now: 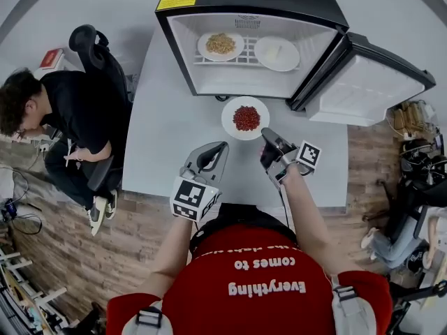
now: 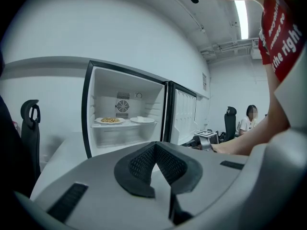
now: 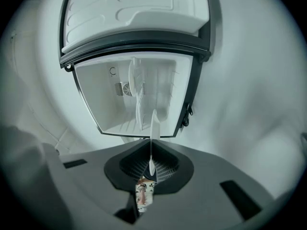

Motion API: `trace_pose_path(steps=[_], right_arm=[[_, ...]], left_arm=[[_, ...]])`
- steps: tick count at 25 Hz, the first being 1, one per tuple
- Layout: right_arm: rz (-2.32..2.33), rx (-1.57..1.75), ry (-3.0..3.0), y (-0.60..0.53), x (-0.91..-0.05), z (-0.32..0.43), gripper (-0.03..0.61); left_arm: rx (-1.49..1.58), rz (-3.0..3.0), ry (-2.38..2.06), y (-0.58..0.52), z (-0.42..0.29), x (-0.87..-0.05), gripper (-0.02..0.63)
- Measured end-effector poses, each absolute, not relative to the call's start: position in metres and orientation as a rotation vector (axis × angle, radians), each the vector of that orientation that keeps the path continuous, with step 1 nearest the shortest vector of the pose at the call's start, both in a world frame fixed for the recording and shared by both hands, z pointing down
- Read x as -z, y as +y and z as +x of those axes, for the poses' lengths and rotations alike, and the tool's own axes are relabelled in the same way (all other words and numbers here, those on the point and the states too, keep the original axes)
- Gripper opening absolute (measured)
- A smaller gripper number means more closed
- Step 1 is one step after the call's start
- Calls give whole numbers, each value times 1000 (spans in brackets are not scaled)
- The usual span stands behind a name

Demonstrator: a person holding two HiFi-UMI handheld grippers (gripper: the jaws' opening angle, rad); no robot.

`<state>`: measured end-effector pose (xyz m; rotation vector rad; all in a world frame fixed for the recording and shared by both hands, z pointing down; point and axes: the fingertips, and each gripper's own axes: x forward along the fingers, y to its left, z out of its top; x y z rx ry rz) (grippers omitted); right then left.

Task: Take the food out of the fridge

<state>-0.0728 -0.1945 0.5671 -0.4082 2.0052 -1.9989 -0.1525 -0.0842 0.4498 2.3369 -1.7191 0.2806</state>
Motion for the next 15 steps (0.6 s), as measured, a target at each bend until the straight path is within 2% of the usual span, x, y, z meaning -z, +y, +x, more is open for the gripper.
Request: trace_pose_path(steps=[8,15], right_arm=[[-423,2143,1998,-118,-606,-41,20],[-564,2234,1957,-104,-660,-19,20]], left_arm=[[-217,2260,-1711,-63,-158,-460,-2],[-245,2223,-1690,-59,-153,-488,-2]])
